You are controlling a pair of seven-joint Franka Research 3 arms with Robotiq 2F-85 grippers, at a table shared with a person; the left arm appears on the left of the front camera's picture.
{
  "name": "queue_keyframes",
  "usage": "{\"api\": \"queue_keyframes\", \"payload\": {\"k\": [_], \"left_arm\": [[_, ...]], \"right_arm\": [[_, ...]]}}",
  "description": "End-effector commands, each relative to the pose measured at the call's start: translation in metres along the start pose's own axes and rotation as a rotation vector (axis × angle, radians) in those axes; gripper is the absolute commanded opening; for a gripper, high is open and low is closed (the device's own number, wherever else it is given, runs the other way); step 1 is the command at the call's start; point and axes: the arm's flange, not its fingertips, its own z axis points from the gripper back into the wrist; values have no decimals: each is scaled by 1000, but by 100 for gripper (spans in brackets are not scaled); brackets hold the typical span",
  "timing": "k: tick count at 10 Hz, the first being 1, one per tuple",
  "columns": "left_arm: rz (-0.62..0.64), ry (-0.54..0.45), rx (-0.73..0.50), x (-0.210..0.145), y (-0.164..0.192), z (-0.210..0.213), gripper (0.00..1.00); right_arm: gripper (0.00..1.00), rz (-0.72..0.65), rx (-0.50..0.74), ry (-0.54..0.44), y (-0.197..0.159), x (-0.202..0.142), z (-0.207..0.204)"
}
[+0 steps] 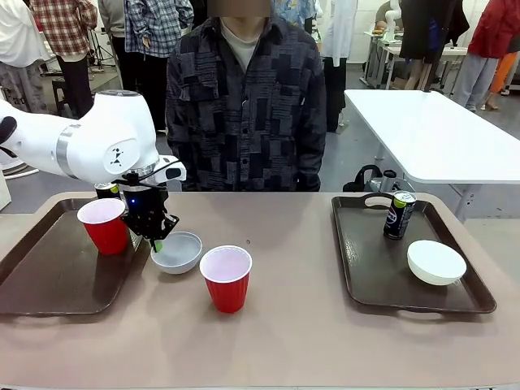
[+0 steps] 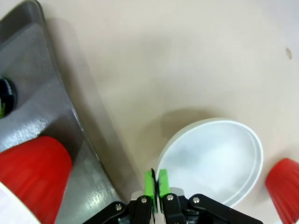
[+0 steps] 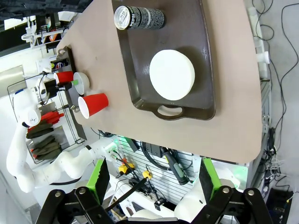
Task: Prepare tableware on both trays.
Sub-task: Pick up a Picnic Bowl from the table and place it on a Handle tray.
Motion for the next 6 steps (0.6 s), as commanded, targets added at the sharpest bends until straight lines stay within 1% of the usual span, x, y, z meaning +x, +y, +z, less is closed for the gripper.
{"api": "queue_keyframes", "payload": {"k": [1,2,4,5,6], "left_arm": [[55,8,-5,3,-3,8,0],[64,23,-27,2,-2,13,0],[98,-5,-59,0,3,32,0],[112,-30,-84,-6,7,52,0],[105,-38,-71,-20,9,74,0]], "right_arm": [[100,11,4,4,-1,-1,-1],[100,11,4,4,-1,-1,-1],[100,11,4,4,-1,-1,-1],[100,11,4,4,-1,-1,-1],[100,11,4,4,-1,-1,-1]]}}
